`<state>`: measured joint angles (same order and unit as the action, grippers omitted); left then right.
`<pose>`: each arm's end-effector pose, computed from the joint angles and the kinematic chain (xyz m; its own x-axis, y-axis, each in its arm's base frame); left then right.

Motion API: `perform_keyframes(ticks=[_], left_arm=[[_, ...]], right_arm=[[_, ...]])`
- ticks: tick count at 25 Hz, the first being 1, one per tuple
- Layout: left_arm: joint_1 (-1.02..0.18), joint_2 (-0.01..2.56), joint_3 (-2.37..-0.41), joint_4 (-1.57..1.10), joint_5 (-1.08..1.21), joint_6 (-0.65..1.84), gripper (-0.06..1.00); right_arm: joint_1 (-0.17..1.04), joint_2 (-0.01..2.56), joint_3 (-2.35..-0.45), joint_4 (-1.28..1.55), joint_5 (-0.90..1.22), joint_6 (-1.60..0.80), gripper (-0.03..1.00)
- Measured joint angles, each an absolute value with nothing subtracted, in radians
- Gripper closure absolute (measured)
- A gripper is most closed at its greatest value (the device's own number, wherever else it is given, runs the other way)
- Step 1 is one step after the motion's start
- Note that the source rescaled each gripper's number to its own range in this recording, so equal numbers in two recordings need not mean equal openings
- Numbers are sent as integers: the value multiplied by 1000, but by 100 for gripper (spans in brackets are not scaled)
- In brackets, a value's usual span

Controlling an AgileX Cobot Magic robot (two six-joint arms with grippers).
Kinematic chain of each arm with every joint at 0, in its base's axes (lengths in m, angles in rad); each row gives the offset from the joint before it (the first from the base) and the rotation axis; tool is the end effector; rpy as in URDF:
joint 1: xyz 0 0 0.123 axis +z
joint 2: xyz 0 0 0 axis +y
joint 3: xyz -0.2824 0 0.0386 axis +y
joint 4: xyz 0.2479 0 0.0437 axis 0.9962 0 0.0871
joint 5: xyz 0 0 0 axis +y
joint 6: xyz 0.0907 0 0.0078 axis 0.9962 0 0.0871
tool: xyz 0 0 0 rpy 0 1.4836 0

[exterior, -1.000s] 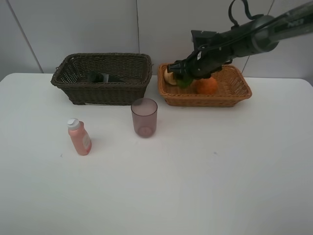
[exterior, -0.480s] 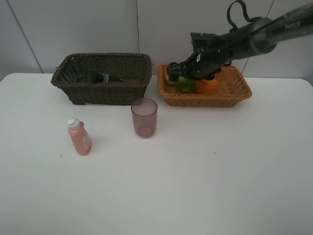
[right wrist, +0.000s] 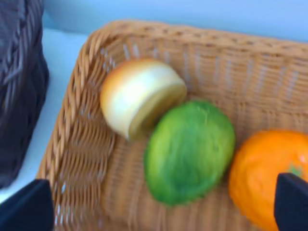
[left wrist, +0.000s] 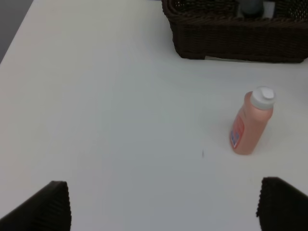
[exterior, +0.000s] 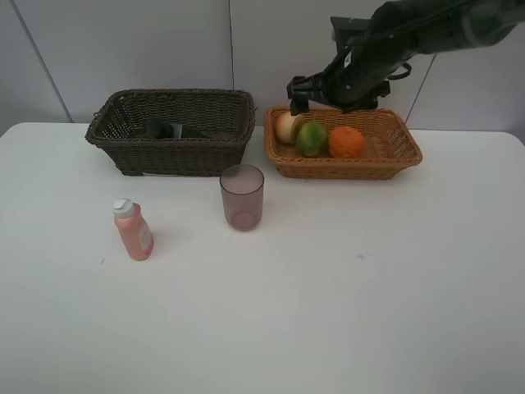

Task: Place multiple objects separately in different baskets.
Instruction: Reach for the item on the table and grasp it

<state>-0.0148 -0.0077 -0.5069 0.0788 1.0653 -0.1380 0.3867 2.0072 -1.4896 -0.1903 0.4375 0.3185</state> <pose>-0.0071 0.0064 0.2789 -0.4390 -0.0929 -0.8937 -0.0911 0.9941 -0.0586 0.4199 0.1631 0.2090 -0.7426 -0.1461 -0.6536 -0.2221 0.9744 0.0345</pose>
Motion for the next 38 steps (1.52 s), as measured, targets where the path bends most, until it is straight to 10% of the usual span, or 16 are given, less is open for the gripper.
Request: perform_keyframes(ticks=[15,38], left_arm=[[-15,-8,-507,79,1065,-138,-6],[-15,-8,-507,79,1065,-138,-6]], right_arm=[[492,1795,-1491,-188,926,193,-2],[412,1617,-1330,-184,1000,193,-2]])
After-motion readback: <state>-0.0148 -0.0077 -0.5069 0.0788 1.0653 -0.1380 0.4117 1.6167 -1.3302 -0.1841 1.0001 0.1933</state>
